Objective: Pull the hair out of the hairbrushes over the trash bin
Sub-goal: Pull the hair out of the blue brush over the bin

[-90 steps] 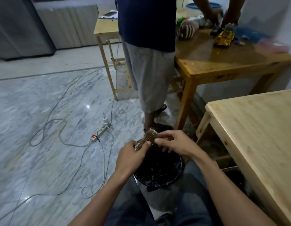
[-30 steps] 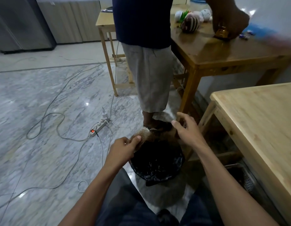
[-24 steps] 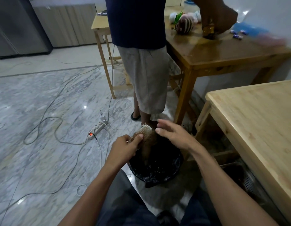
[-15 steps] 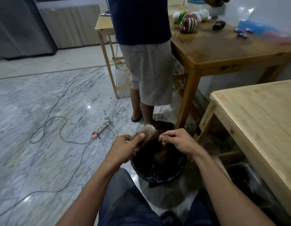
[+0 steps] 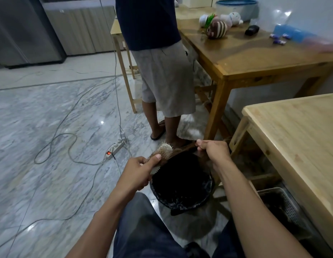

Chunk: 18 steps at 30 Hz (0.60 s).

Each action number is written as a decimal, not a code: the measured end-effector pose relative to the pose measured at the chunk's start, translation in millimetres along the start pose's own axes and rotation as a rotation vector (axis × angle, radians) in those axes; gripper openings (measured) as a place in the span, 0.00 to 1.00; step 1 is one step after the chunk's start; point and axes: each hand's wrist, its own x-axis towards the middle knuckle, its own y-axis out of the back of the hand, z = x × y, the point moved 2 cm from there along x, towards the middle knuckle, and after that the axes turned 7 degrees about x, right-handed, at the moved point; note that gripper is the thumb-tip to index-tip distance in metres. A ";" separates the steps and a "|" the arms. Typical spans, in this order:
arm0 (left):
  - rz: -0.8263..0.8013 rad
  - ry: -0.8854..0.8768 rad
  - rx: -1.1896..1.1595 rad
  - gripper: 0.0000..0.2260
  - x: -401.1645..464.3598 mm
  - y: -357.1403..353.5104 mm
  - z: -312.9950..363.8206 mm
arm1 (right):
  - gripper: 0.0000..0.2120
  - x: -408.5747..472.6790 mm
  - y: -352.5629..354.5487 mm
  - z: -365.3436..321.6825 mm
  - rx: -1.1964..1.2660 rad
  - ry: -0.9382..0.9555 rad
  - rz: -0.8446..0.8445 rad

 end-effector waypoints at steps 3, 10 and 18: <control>0.022 0.002 0.013 0.20 0.9 0.0 -0.2 | 0.06 -2.0 -3.7 -2.2 0.042 -0.026 0.098; 0.105 0.007 0.050 0.21 2.4 1.2 -1.1 | 0.07 4.1 -5.9 -4.1 0.057 0.021 0.225; 0.178 -0.014 0.320 0.25 7.7 -8.5 -9.0 | 0.36 -2.8 4.8 -15.0 -0.102 0.108 -0.374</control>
